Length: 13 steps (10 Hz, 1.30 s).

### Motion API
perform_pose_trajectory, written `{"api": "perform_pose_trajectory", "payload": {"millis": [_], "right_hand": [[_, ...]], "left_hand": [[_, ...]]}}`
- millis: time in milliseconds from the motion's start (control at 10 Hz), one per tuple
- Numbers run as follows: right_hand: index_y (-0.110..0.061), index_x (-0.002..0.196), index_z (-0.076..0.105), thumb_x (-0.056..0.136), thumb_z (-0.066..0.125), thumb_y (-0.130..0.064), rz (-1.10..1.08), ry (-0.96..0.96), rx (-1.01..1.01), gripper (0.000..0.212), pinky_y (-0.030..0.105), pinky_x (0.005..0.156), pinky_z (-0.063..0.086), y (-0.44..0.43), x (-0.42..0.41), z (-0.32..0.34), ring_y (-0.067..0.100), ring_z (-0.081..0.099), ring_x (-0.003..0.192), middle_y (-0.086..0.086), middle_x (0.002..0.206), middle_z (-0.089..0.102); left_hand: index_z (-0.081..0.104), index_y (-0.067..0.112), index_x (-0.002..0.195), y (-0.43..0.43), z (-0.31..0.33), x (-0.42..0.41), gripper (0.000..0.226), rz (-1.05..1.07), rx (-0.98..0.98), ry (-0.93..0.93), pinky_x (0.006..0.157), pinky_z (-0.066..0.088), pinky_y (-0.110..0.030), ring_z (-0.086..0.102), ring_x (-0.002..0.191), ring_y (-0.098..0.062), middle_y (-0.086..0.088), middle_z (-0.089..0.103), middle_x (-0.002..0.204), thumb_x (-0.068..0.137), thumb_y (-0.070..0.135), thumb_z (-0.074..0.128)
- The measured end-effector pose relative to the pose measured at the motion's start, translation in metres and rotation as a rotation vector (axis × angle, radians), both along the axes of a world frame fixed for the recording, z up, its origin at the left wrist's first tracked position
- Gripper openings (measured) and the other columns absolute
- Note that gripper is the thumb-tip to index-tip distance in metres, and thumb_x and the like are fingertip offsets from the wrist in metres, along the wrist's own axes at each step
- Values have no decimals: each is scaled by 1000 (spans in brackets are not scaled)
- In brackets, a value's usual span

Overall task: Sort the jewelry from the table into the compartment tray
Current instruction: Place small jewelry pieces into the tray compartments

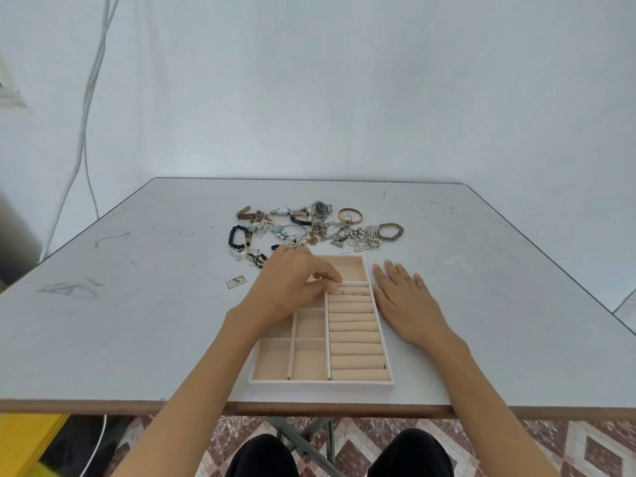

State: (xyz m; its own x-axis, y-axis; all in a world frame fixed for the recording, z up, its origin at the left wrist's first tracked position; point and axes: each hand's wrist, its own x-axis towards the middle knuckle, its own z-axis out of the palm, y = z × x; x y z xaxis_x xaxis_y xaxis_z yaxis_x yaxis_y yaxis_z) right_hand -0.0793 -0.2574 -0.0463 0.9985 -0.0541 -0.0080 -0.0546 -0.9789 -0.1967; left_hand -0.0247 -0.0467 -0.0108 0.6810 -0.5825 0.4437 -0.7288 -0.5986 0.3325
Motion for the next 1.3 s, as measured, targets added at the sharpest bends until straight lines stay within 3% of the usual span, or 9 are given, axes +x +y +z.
{"api": "perform_pose_trajectory", "payload": {"millis": [800, 1000, 1200, 1300], "right_hand": [[-22, 154, 6, 104, 15, -38, -1, -3, -4, 53, 38, 119, -1, 0, 0, 1, 17, -2, 149, 2, 161, 0], [-22, 153, 14, 104, 20, -39, 0, -6, 41, 53, 37, 119, 3, 0, -1, 7, 17, 3, 148, 1, 161, 6], [-24, 139, 45, 98, 40, -28, -7, -8, 56, 42, 35, 103, 33, -9, 14, 31, 20, 36, 133, 0, 144, 41], [-27, 119, 62, 93, 51, -28, -63, -3, 159, 29, 35, 93, 42, -15, 32, 46, 21, 52, 118, -1, 128, 56]], "left_hand": [[74, 35, 90, -6, -4, 1, 10, 33, 9, 26, 80, 38, -28, 55, 78, -7, 12, 72, 83, 84, 37, 67], [74, 33, 88, -1, -4, 3, 8, -14, -55, 125, 80, 47, -29, 61, 82, -1, 15, 71, 80, 85, 33, 67], [73, 28, 91, 3, -2, 10, 9, -7, -217, 225, 82, 50, -29, 61, 83, -1, 16, 71, 88, 88, 28, 65], [73, 30, 88, 5, 0, 28, 8, 99, -282, 265, 79, 51, -34, 60, 80, -7, 13, 70, 84, 86, 27, 66]]}}
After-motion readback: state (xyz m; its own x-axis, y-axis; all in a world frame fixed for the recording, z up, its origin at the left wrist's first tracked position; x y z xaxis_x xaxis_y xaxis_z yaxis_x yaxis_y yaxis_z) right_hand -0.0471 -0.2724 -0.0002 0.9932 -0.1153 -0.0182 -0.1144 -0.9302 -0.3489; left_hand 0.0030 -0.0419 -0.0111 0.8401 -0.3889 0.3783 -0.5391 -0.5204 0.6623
